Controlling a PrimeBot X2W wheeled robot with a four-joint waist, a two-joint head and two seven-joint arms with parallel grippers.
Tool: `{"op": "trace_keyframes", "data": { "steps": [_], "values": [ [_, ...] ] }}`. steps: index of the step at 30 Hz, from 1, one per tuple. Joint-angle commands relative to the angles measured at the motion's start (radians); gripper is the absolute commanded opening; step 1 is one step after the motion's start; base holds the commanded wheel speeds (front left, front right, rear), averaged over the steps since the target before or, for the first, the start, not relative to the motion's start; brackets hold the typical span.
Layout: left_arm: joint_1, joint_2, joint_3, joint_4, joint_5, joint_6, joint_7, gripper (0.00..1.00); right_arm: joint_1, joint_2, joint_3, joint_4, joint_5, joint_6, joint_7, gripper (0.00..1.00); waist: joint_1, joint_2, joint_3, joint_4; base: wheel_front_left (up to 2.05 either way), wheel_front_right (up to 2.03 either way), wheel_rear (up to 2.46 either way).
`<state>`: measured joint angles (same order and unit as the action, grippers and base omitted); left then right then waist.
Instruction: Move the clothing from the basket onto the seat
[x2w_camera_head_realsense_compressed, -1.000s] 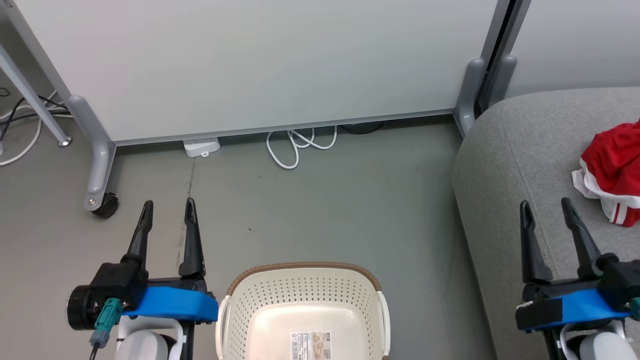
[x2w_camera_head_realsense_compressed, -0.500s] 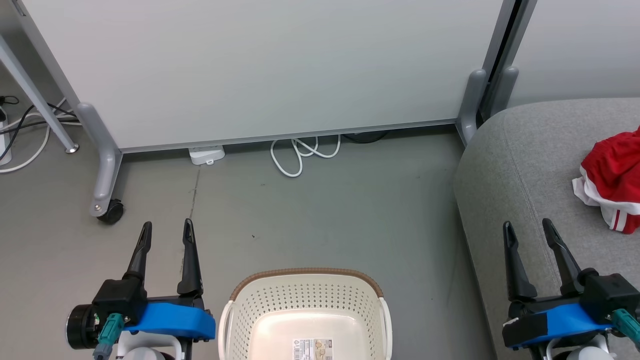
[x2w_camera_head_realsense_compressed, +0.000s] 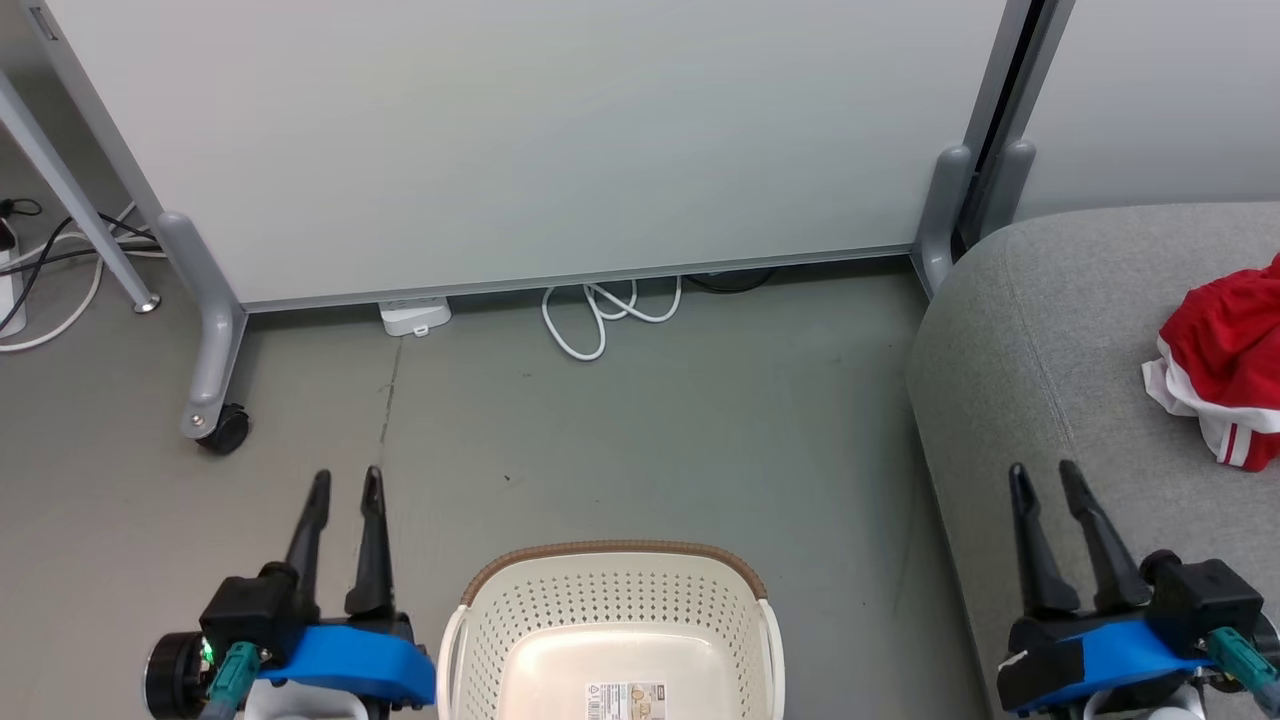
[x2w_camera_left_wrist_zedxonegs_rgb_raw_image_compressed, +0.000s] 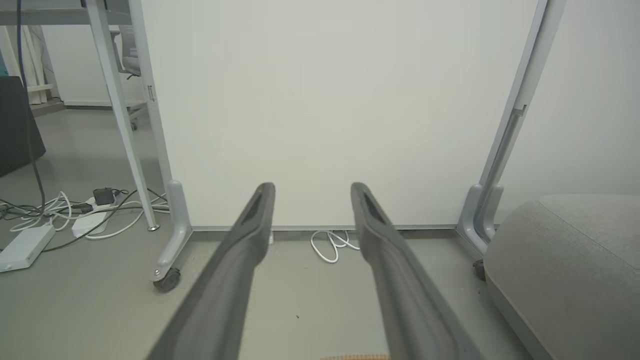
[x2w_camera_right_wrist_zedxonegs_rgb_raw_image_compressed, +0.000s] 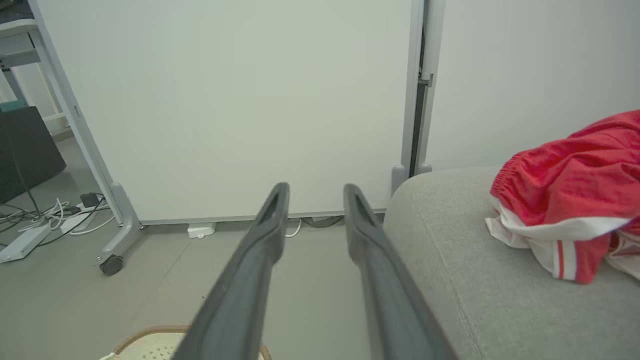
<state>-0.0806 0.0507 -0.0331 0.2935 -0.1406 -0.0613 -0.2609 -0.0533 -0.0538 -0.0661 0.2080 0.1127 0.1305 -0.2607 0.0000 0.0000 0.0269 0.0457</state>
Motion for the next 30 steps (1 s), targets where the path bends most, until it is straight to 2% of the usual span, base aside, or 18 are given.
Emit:
{"op": "trace_keyframes", "data": {
  "steps": [1,4,16,30],
  "values": [
    [0.003,-0.001,0.002,0.007,-0.004,0.000,0.003,0.00,0.000,0.000,-0.002,0.008,0.004,0.000,0.002,0.00,0.0001,0.0000,0.000,0.000,0.00,0.00,0.00],
    [0.033,-0.002,-0.002,0.037,0.000,0.000,0.004,0.00,0.012,0.002,0.000,0.038,0.000,0.000,0.003,0.00,0.0000,0.0000,0.000,0.000,0.00,0.00,0.00],
    [0.019,-0.002,0.025,0.025,-0.237,-0.012,0.067,0.00,-0.002,0.002,-0.011,0.039,0.242,0.000,0.066,0.00,0.0000,0.0000,-0.003,-0.005,0.00,0.00,0.00],
    [0.010,-0.001,0.046,0.009,-0.460,-0.022,0.121,0.00,-0.013,0.002,-0.017,0.036,0.468,0.000,0.120,0.00,0.0000,0.0000,-0.005,-0.009,0.00,0.00,0.00]
  ]
}}
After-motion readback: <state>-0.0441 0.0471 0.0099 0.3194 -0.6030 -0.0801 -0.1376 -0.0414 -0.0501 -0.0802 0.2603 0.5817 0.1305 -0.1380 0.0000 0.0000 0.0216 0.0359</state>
